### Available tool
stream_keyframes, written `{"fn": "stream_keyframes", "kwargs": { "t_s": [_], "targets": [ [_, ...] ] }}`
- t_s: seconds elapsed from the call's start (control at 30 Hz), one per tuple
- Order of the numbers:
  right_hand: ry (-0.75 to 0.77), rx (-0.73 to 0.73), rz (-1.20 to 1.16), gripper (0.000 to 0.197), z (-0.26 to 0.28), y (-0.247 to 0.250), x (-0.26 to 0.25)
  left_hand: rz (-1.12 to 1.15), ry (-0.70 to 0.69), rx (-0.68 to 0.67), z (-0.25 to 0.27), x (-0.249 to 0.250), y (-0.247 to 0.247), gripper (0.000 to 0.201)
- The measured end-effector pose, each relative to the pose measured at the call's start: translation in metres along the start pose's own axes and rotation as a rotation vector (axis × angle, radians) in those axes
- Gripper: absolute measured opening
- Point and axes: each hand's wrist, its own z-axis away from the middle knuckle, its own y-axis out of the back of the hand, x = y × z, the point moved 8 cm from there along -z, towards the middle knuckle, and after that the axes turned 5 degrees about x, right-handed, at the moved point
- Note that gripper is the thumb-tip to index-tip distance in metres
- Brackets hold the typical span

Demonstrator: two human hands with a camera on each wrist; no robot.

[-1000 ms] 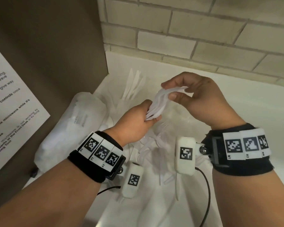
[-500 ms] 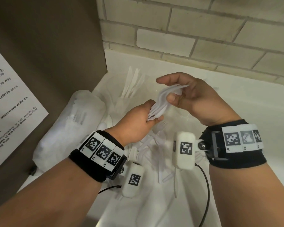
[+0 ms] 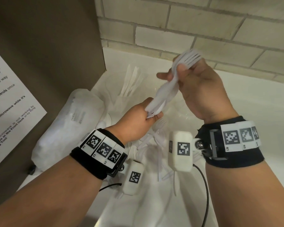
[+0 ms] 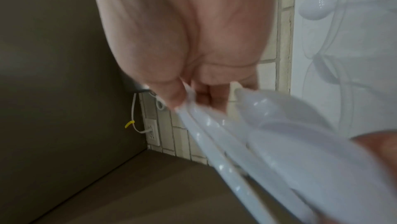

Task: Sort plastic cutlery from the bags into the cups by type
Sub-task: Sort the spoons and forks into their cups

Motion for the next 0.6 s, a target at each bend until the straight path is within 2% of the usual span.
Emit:
{"fn": "stream_keyframes", "kwargs": {
  "t_s": [0.1, 0.2, 0.27, 0.33, 0.4, 0.47, 0.53, 0.6],
  "targets": [
    [0.083, 0.189, -0.243, 0.017, -0.003, 0.013, -0.016, -0.062, 0.025, -0.038, 0.0, -0.005, -0.004, 0.025],
    [0.15, 0.277, -0.348, 0.013, -0.003, 0.028, -0.029, -0.038, 0.1, -0.023, -0.001, -0.014, -0.001, 0.023],
    [0.131, 0.356, -0.271, 0.009, -0.002, 0.036, -0.029, 0.16, 0.19, -0.021, 0.001, -0.02, 0.001, 0.018],
    [0.06, 0.429, -0.085, 0.007, 0.001, 0.041, -0.02, 0.487, 0.272, -0.08, 0.005, -0.021, -0.004, 0.014],
    [-0.048, 0.427, 0.1, 0.014, 0.003, 0.04, -0.007, 0.796, 0.333, -0.181, 0.008, -0.016, -0.011, 0.013],
    [-0.163, 0.375, 0.218, 0.032, 0.006, 0.036, 0.008, 0.99, 0.353, -0.265, 0.009, -0.009, -0.014, 0.02],
    [-0.254, 0.276, 0.265, 0.039, 0.009, 0.026, 0.019, 1.041, 0.348, -0.322, 0.009, -0.004, -0.016, 0.028],
    [-0.284, 0.193, 0.289, 0.031, 0.01, 0.016, 0.024, 1.057, 0.347, -0.369, 0.01, -0.001, -0.018, 0.034]
  ]
}}
